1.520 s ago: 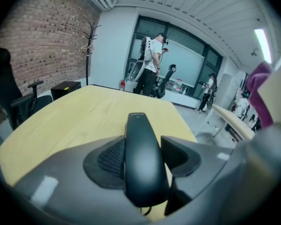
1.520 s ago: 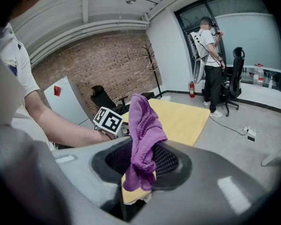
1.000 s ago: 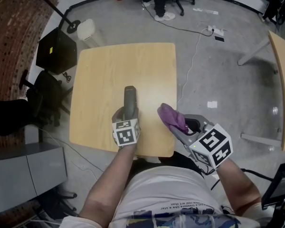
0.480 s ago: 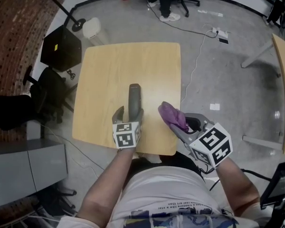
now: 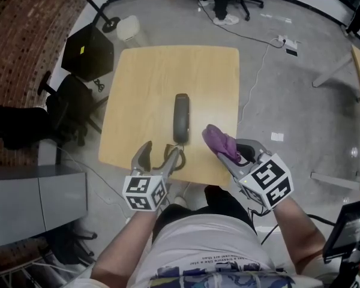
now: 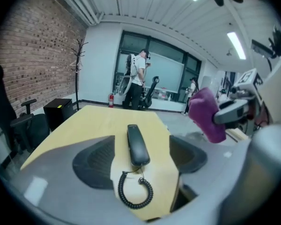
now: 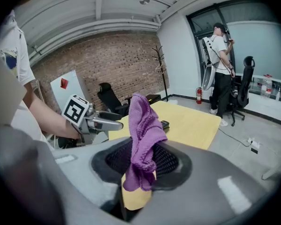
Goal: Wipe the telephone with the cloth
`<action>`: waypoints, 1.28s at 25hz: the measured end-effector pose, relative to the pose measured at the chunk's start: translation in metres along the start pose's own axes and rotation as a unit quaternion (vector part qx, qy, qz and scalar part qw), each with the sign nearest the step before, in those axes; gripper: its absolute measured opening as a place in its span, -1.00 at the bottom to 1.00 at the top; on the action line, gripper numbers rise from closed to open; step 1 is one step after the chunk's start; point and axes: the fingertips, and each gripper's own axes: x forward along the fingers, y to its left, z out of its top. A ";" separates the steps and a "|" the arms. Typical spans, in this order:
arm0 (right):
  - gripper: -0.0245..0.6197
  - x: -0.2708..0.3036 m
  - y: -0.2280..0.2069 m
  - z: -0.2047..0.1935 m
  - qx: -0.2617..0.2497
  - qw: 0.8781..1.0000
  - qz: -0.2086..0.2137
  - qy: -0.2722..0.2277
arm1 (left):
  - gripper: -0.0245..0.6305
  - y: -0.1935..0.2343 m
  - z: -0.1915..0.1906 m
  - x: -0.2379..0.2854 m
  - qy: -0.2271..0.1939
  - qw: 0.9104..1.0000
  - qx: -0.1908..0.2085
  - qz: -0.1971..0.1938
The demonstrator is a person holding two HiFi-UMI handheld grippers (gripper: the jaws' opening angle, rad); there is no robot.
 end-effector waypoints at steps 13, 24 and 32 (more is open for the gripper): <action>-0.58 -0.027 0.129 -0.009 -0.014 0.999 -0.039 -0.019 | -0.15 -0.024 -0.021 -0.174 -0.084 0.986 0.018 -0.143; -0.58 -0.059 0.227 -0.035 -0.032 0.997 -0.059 -0.030 | -0.86 -0.018 -0.065 -0.266 -0.092 0.983 0.020 -0.159; -0.58 -0.097 0.252 -0.048 -0.059 0.997 -0.032 -0.048 | -0.91 -0.083 -0.075 -0.297 -0.097 0.978 0.023 -0.182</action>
